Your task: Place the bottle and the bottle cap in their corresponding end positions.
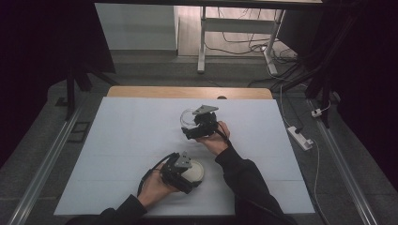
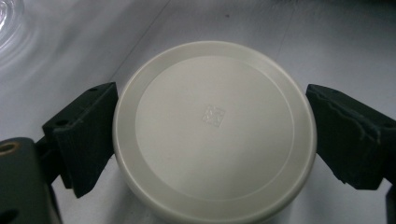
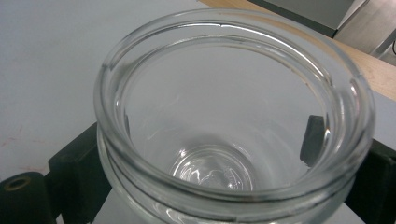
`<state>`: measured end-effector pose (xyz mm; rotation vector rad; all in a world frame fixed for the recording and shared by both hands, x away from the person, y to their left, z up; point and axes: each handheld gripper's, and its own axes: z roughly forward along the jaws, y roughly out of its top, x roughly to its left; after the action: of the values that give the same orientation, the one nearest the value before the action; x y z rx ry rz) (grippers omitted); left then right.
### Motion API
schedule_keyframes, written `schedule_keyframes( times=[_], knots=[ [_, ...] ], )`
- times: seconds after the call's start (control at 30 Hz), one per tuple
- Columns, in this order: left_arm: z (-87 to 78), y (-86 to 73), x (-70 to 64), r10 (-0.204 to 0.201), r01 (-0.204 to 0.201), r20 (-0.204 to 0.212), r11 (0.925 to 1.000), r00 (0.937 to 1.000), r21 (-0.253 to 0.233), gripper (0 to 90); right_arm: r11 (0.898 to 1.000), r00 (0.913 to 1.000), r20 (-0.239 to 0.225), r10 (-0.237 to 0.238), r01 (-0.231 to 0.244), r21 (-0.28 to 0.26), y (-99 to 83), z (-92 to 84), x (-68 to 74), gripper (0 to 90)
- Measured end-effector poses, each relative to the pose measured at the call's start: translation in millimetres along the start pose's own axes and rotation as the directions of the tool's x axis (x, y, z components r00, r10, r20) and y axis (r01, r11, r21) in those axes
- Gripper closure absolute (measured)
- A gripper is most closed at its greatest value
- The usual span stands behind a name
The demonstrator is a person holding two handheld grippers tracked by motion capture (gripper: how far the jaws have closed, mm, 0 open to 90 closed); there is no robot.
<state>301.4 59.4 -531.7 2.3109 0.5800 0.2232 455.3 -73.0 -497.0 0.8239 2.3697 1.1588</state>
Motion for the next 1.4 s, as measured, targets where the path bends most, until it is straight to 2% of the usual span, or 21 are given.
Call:
schedule_keyframes(
  times=[0.23, 0.3, 0.4, 0.47, 0.67, 0.8, 0.9, 1.07, 1.4],
  knots=[
    [7.1, -2.0, -1.2, 0.025, -0.024, -0.014, 0.9986, 0.9996, 0.048, 7.7, 1.0, 0.9999, 0.011, -0.009, 0.009, -0.003, -2.4, 2.6, 2.6, 6.1],
    [8.7, -3.1, -0.2, 0.016, -0.016, -0.007, 0.9983, 0.9998, 0.056, 7.6, 1.0, 0.9999, 0.011, -0.004, 0.004, -0.002, -2.6, 2.7, 2.6, 6.1],
    [9.5, -3.9, 2.6, 0.003, -0.003, 0.014, 0.9984, 0.9999, 0.056, 7.4, 0.999, 0.9992, -0.006, 0.039, -0.039, 0.009, -3.4, 2.5, -2.2, 5.8],
    [10.0, -4.2, 3.3, 0.001, -0.003, 0.018, 0.9983, 0.9998, 0.058, 7.3, 0.999, 0.9987, -0.015, 0.048, -0.048, 0.009, -4.1, 2.3, -3.8, 5.7],
    [10.5, -4.0, 4.0, -0.003, 0.001, 0.025, 0.9982, 0.9997, 0.059, 6.2, 0.999, 0.9987, -0.019, 0.048, -0.048, 0.01, -4.2, 2.6, -4.2, 5.3],
    [11.1, -3.0, 3.9, -0.011, 0.008, 0.042, 0.9979, 0.9991, 0.064, 2.1, 0.999, 0.9987, -0.02, 0.046, -0.046, 0.012, -4.0, 2.7, -4.4, 5.0],
    [10.2, -3.1, 5.5, -0.025, 0.021, 0.058, 0.998, 0.998, 0.06, 0.5, 0.999, 0.9987, -0.029, 0.042, -0.042, 0.018, -3.8, 3.0, -4.3, 2.6],
    [4.6, -2.8, 7.4, -0.062, 0.06, 0.086, 0.9979, 0.9943, 0.024, 0.0, 0.999, 0.9985, -0.036, 0.042, -0.041, 0.028, -4.6, 1.8, -3.5, 0.0],
    [-9.3, -4.1, 10.0, -0.074, 0.072, 0.076, 0.997, 0.9943, 0.027, 0.0, 0.998, 0.9986, -0.039, 0.037, -0.034, 0.057, -8.7, -6.6, -3.0, 0.0]
  ],
)
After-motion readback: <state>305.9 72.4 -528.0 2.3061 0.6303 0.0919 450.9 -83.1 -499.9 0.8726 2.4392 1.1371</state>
